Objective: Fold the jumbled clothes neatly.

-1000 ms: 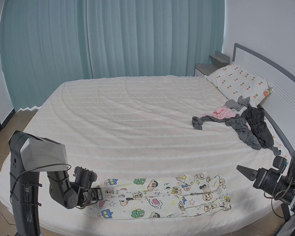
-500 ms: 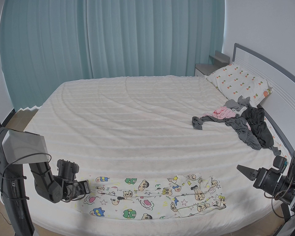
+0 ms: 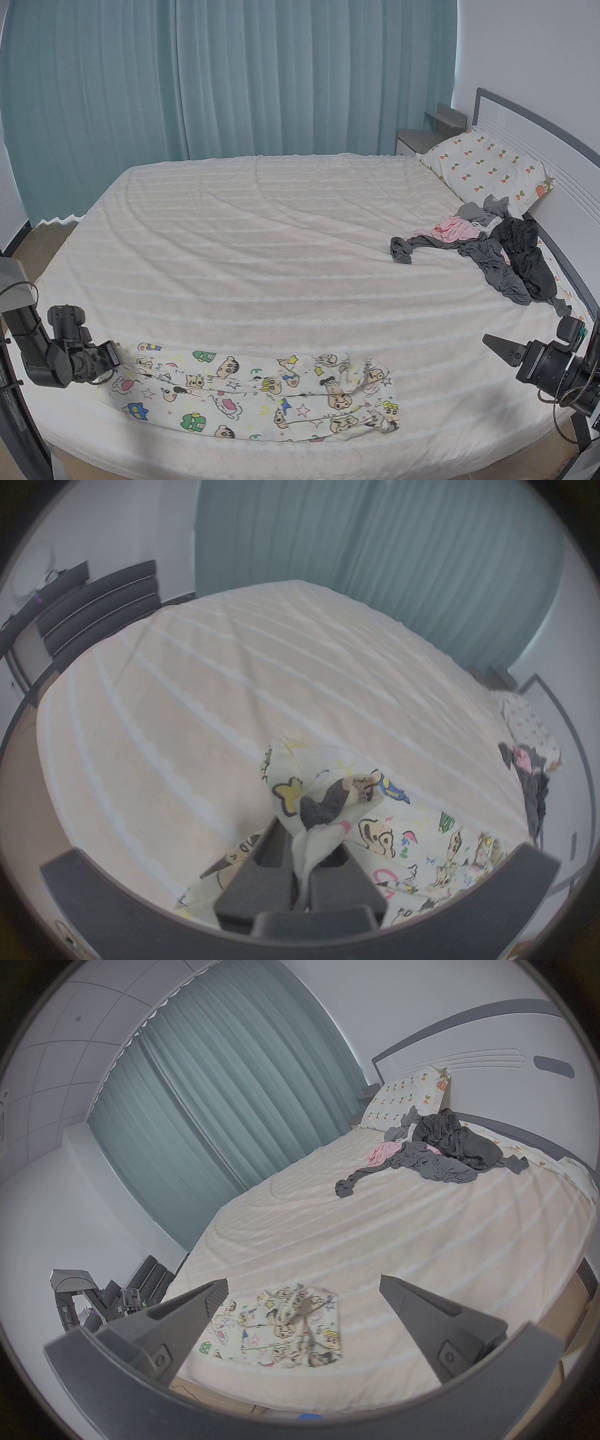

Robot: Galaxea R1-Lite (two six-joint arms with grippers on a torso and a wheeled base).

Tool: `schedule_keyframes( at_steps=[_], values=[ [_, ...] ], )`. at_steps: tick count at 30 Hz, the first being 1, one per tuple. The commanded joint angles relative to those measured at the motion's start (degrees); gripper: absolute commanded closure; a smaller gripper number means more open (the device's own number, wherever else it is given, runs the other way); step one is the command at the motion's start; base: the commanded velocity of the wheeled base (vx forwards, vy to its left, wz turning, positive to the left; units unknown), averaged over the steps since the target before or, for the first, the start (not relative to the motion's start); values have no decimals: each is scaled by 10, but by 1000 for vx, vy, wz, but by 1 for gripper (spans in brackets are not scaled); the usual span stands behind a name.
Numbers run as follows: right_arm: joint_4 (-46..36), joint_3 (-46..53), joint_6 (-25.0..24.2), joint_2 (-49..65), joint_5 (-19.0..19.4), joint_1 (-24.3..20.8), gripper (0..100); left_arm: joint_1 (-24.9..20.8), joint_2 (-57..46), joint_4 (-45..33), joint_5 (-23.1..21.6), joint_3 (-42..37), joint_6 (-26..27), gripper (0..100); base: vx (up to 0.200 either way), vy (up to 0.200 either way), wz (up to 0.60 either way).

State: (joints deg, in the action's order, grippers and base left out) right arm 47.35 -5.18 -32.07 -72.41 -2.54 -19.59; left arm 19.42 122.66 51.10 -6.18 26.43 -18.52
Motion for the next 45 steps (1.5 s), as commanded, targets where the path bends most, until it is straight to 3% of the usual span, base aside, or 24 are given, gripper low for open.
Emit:
schedule_keyframes(
  at_steps=[1,7,10,13,17,25,26,27,28,29,32,35,36,37,38,39,41,45],
  values=[
    [0,0,0,-2,0,0,0,137,-17,-32,-64,66,16,100,0,0,0],
    [-1,1,0,-3,1,0,0,251,-46,-208,-137,202,16,100,0,0,0],
    [-1,1,0,-4,1,0,0,287,-47,-271,-142,266,16,100,0,0,0],
    [-1,1,0,-4,1,0,0,306,-49,-309,-143,308,16,100,0,0,0],
    [-1,1,0,-3,0,0,0,298,-80,-331,-142,299,16,100,0,0,0],
    [-1,1,0,0,-1,0,0,170,-174,-338,-133,196,12,100,0,0,0],
    [-1,1,0,1,-1,0,0,128,-200,-337,-129,173,8,100,0,0,0],
    [-1,0,0,1,-1,0,0,124,-202,-337,-128,172,7,100,0,0,0],
    [-1,1,0,1,-1,0,0,75,-226,-337,-107,154,-5,100,0,0,0],
    [-1,1,0,1,-1,0,0,75,-226,-337,-107,154,-5,100,0,0,0],
    [-1,0,0,2,-2,0,0,-70,-262,-333,-13,125,-56,100,0,0,0],
    [-1,0,0,2,-2,0,0,-185,-261,-333,53,124,-101,100,0,0,0],
    [-1,0,0,2,-2,0,0,-185,-261,-333,53,124,-101,100,0,0,0],
    [-1,1,0,2,-2,0,0,-240,-256,-331,84,128,-124,100,0,0,0],
    [-1,1,0,2,-2,0,0,-240,-256,-331,84,128,-124,100,0,0,0],
    [-1,1,1,2,-2,0,0,-300,-233,-329,115,133,-144,100,0,0,0],
    [0,1,1,3,-2,-1,0,-356,-197,-315,146,143,-161,100,0,0,0],
    [-1,1,1,8,-2,-1,0,-410,-136,-276,178,157,-178,100,0,0,0]
  ],
)
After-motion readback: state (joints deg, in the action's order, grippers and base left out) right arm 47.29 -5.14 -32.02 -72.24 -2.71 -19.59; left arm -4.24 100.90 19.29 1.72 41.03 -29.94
